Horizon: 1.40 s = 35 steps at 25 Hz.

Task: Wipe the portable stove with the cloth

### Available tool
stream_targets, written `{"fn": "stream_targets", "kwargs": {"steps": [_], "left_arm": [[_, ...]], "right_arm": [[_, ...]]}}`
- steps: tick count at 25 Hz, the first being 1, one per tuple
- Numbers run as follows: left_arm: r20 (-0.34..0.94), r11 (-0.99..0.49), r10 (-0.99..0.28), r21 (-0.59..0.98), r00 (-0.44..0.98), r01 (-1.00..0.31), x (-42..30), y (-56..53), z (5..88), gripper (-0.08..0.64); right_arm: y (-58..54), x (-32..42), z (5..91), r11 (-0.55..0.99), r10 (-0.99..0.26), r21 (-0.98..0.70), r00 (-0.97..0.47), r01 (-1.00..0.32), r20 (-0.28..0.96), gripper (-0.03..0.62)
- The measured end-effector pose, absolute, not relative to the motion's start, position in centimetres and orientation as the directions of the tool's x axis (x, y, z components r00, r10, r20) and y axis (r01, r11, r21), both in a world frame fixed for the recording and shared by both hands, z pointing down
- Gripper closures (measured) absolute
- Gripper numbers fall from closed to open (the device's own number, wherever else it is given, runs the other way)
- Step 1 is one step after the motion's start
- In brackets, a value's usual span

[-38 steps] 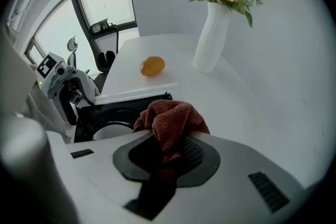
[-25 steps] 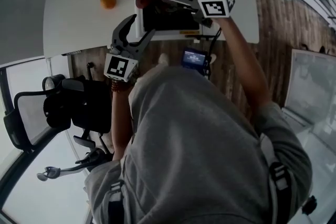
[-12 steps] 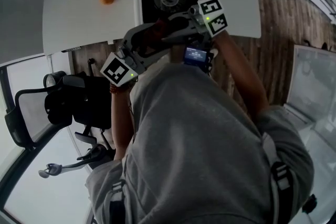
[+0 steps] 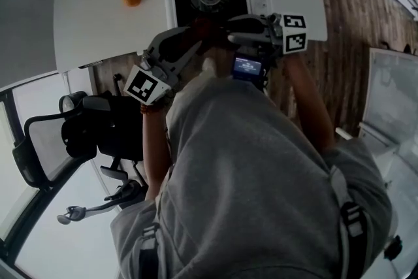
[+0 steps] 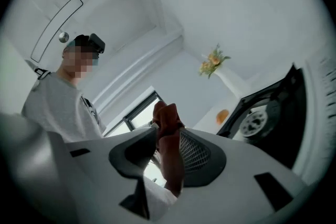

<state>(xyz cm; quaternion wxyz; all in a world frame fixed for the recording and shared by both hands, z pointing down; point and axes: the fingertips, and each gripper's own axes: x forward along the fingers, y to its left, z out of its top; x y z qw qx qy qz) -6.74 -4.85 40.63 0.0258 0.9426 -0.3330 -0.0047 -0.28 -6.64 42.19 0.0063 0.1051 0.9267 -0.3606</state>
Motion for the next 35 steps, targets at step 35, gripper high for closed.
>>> {"fn": "stream_targets", "kwargs": {"steps": [35], "left_arm": [[0.475,-0.476,-0.768,0.025,0.429,-0.879,-14.6,-21.3,51.9,0.462]], "right_arm": [[-13.1,5.9,46.6,0.783,-0.338,-0.475,-0.916,-0.401,0.216,0.489]]}}
